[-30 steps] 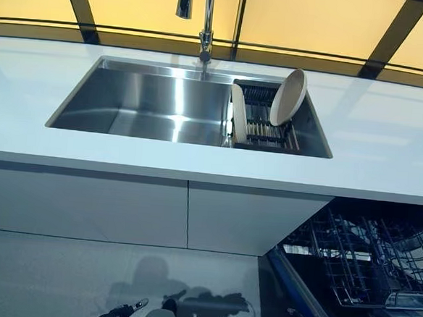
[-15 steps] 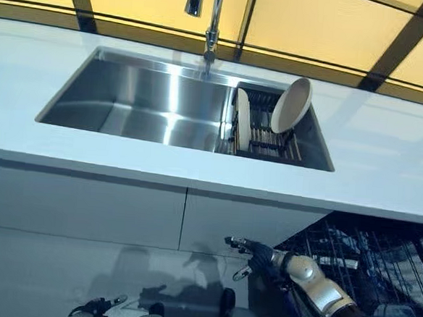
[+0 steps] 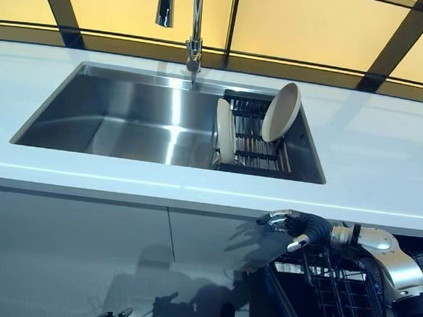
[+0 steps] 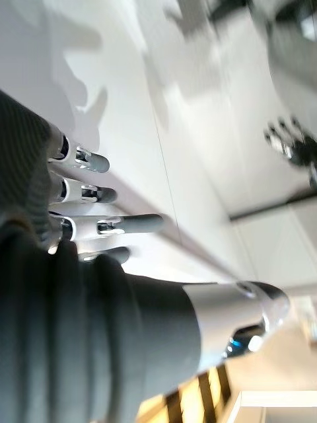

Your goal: Take plates into dishwasher

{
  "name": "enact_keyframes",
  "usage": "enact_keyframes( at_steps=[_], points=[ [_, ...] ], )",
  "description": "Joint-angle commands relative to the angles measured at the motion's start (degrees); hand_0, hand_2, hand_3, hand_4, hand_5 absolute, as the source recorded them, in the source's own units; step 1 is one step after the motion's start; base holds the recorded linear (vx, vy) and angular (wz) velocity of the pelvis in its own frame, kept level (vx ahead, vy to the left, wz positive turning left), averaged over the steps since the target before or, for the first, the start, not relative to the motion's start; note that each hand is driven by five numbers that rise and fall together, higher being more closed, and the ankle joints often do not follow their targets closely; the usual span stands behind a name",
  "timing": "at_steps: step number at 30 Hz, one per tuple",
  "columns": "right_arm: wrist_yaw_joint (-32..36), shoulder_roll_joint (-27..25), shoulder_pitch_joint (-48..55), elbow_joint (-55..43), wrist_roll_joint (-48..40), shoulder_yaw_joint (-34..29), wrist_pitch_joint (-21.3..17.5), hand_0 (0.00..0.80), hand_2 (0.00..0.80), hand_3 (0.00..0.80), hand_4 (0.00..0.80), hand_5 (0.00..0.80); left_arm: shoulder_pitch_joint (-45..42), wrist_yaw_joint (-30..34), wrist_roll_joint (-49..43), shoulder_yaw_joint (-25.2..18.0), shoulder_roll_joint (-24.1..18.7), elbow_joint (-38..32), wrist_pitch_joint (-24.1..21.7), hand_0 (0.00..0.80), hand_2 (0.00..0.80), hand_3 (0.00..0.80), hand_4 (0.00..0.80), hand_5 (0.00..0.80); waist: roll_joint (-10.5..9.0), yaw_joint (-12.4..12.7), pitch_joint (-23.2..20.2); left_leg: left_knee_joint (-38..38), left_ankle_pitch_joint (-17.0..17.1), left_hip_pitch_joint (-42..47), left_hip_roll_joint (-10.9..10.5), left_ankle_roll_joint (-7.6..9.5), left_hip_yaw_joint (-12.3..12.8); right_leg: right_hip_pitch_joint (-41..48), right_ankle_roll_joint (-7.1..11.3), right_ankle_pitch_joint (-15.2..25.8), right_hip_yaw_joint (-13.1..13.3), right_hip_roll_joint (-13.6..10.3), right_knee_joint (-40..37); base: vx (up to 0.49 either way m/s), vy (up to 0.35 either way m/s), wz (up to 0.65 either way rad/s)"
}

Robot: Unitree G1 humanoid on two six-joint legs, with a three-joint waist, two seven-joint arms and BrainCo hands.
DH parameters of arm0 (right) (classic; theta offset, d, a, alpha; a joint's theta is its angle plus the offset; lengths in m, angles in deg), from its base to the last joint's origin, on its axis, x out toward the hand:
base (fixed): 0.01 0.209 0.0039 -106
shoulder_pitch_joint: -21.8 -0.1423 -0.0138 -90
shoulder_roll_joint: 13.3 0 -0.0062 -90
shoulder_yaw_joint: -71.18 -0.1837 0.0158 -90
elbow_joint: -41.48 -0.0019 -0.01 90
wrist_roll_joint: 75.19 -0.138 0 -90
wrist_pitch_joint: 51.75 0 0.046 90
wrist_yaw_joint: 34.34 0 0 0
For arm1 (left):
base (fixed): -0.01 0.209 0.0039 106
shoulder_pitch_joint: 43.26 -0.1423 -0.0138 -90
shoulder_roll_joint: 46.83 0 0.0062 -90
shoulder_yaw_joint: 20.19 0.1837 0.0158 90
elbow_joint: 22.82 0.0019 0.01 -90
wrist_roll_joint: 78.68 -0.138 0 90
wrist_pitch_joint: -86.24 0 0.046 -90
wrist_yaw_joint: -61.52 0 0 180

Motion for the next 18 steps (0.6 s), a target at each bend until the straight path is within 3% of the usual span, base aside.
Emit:
enact_keyframes(
  at_steps=[1, 6, 12, 16, 18],
  points=[
    [-12.30, -1.19, -12.87, 2.26, -13.49, -11.38, -7.39, 0.000, 0.000, 0.000, 0.000, 0.000, 0.41, 1.78, -2.17, -0.45, -2.97, 3.78, -0.97, 0.000, 0.000, 0.000, 0.000, 0.000, -1.95, 0.17, -2.61, 3.26, -1.55, -1.19, -0.45, 2.24, -0.62, 1.16, 4.78, -2.23, -0.18, -5.26, 4.23, 0.063, 0.013, 0.03],
    [-25.24, -4.46, -22.66, 4.56, -21.54, -14.74, -10.92, 0.000, 0.000, 0.000, 0.000, 0.000, 1.92, 2.45, -2.28, 0.80, -2.87, 5.53, -0.90, 0.000, 0.000, 0.000, 0.000, 0.000, -1.98, 0.17, -3.47, 2.77, -1.34, -0.77, -0.49, 1.97, -0.77, 1.52, 4.75, -2.18, 0.13, -5.33, 3.96, 0.056, 0.009, -0.07],
    [-33.28, -8.43, -34.44, 9.70, -27.03, -12.15, -11.86, 0.000, 0.000, 0.000, 0.000, 0.000, 3.64, 2.86, -1.27, 3.45, -2.38, 6.62, -0.46, 0.000, 0.000, 0.000, 0.000, 0.000, -1.94, 1.08, -4.73, 1.74, -0.99, -0.17, -0.59, 1.61, -1.34, 2.88, 4.53, -2.46, -0.53, -5.25, 3.02, 0.060, 0.021, -0.01],
    [-38.59, -9.75, -39.87, 13.42, -27.76, -10.32, -13.52, 0.000, 0.000, 0.000, 0.000, 0.000, 4.16, 2.80, -1.10, 4.79, -2.02, 7.39, -0.43, 0.000, 0.000, 0.000, 0.000, 0.000, -2.13, 1.66, -5.12, 1.78, -1.09, 0.07, -0.58, 1.57, -1.38, 3.39, 4.47, -2.63, -0.94, -5.38, 2.97, 0.042, 0.012, 0.02],
    [-45.43, -11.11, -44.57, 17.60, -21.97, -9.39, -13.53, 0.000, 0.000, 0.000, 0.000, 0.000, 4.67, 1.93, -0.70, 5.75, -1.90, 7.91, 0.23, 0.000, 0.000, 0.000, 0.000, 0.000, -2.36, 2.33, -5.33, 1.88, -1.24, 0.25, -0.49, 1.57, -1.53, 3.89, 4.28, -3.30, -1.56, -5.24, 3.49, 0.059, -0.013, 0.03]
  ],
)
